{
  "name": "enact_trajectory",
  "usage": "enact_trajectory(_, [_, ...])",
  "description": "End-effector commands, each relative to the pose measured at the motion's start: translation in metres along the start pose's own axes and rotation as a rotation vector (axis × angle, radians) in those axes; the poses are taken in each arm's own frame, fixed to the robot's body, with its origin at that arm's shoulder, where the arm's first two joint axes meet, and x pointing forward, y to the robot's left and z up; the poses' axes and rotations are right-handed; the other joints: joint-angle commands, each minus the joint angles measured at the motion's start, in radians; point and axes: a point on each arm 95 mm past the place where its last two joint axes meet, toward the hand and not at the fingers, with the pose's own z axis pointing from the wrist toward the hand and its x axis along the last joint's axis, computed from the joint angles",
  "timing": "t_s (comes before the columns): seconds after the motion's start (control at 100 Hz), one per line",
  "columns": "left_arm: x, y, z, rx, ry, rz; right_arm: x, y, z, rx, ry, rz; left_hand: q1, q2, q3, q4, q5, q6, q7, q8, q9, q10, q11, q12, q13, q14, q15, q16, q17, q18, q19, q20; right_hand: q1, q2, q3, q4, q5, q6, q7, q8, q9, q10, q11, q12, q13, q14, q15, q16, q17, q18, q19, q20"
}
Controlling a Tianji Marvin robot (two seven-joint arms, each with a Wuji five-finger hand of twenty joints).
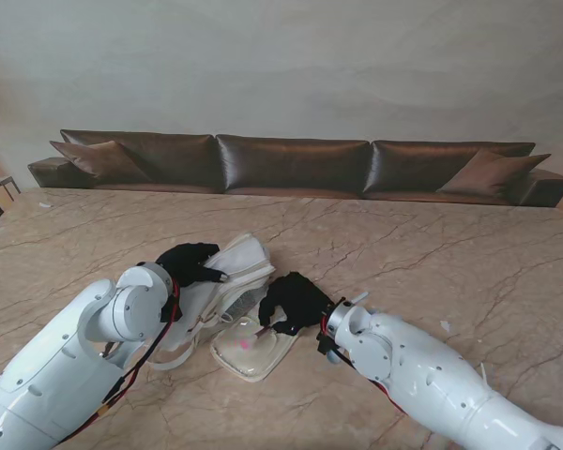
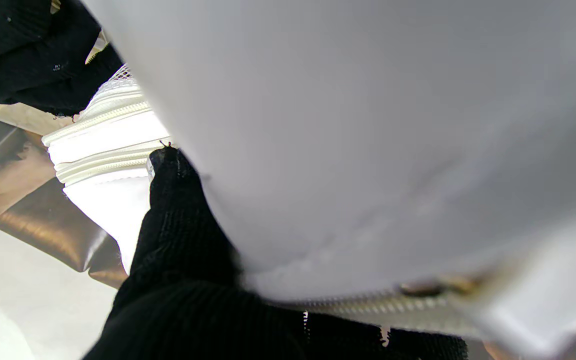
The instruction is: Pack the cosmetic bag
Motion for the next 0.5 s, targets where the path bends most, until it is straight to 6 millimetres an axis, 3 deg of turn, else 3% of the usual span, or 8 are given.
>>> enact_trajectory(0.0, [0.003, 0.003, -0.002, -0.009, 0.009, -0.002, 0.002, 0.003, 0.002, -0.007, -0.002, 0.003, 0.121, 0.085, 0.042, 0.047, 0.023, -0.186, 0.095, 0.042, -0.010, -0.051, 0.032, 0.023, -0.008, -0.017, -0.007, 0.012, -0.011, -0.009, 0.002, 0.013, 0.007, 0.001, 0.041, 0.027, 0.106, -0.050, 0.086, -0.013, -0.002, 0.000, -0.011, -0.003, 0.014, -0.013, 0.004, 0.003, 0.005, 0.000, 0.013, 0.020])
enact_trajectory(0.16, [0.002, 0.003, -0.002, -0.009, 0.008, -0.003, 0.004, 0.006, 0.002, -0.019, -0.028, -0.001, 0.121, 0.084, 0.042, 0.047, 0.024, -0.186, 0.095, 0.043, -0.010, -0.050, 0.032, 0.023, -0.009, -0.019, -0.008, 0.012, -0.011, -0.010, 0.001, 0.013, 0.015, -0.052, 0.049, 0.015, 0.124, -0.038, 0.104, -0.078, 0.006, 0.002, -0.016, -0.011, 0.025, -0.008, 0.000, 0.004, 0.011, 0.007, 0.016, 0.019])
enact_trajectory(0.49, [0.002, 0.004, -0.002, -0.013, 0.007, -0.002, 0.004, 0.018, -0.001, 0.031, -0.033, -0.067, 0.121, 0.085, 0.042, 0.047, 0.024, -0.186, 0.094, 0.044, -0.010, -0.050, 0.032, 0.023, -0.010, -0.018, -0.009, 0.012, -0.010, -0.009, 0.002, 0.013, 0.018, -0.082, 0.051, 0.005, 0.141, -0.059, 0.113, -0.104, -0.006, 0.002, -0.039, -0.033, 0.024, -0.004, -0.010, 0.001, 0.007, 0.002, 0.014, 0.017])
